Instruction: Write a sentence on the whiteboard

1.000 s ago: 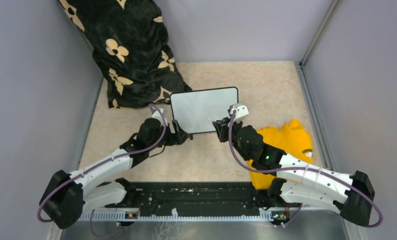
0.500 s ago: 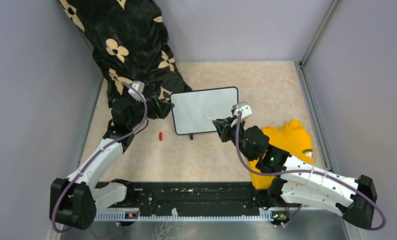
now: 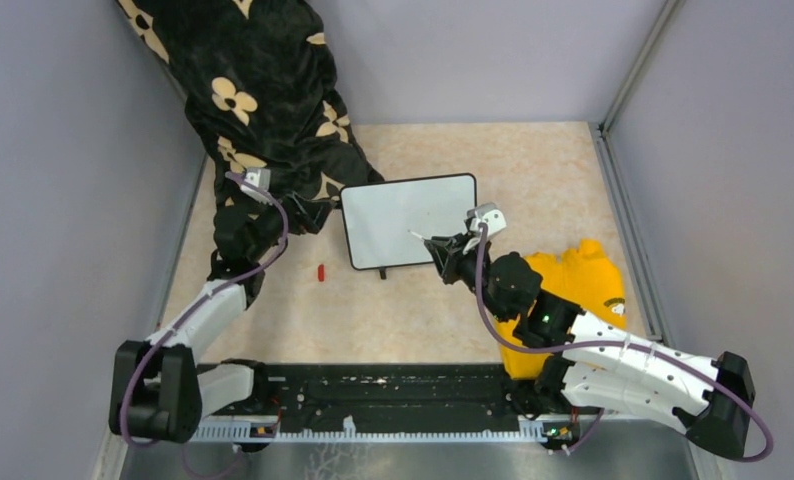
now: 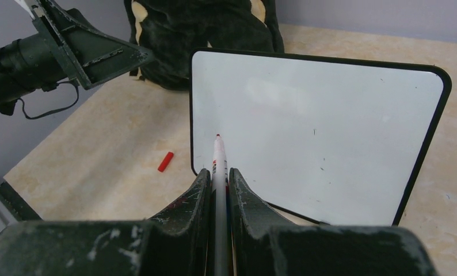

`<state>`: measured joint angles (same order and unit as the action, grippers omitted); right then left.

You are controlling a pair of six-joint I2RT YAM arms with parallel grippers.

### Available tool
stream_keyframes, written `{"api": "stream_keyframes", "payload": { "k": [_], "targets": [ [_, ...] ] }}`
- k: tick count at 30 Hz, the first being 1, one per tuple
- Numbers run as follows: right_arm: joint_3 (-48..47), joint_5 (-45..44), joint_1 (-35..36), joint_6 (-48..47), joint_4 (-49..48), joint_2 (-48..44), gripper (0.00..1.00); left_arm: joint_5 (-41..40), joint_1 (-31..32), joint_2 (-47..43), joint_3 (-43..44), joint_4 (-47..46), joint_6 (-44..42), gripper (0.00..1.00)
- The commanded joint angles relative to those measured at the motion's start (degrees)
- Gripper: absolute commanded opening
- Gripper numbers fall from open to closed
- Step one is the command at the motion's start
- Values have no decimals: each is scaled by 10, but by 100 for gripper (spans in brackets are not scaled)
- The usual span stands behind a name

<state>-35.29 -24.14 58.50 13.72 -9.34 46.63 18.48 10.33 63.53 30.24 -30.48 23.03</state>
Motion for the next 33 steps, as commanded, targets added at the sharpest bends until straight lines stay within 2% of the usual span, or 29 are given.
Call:
{"api": "stream_keyframes", "payload": {
  "k": [1,3,5,7,11,15,22,33],
  "targets": [
    [-18,5,5,12,-31,-4,0,251,-77,104,-8,-229,31,97],
    [-22,10,4,11,-28,-5,0,345,-93,172,3,-352,186,93],
    [-22,9,5,9,-30,-6,0,409,-94,232,37,-400,229,90],
    [-22,6,5,7,-34,-5,0,470,-95,279,67,-397,230,88],
    [-24,6,5,-2,-42,3,0,467,-95,316,37,-452,230,86],
    [-30,9,5,-9,-58,21,0,480,-92,363,40,-464,222,83],
    [-54,21,5,-13,-91,76,0,506,-83,440,55,-548,261,70],
    [-124,27,5,-10,-130,184,0,501,-67,462,61,-523,234,62]
  ]
}}
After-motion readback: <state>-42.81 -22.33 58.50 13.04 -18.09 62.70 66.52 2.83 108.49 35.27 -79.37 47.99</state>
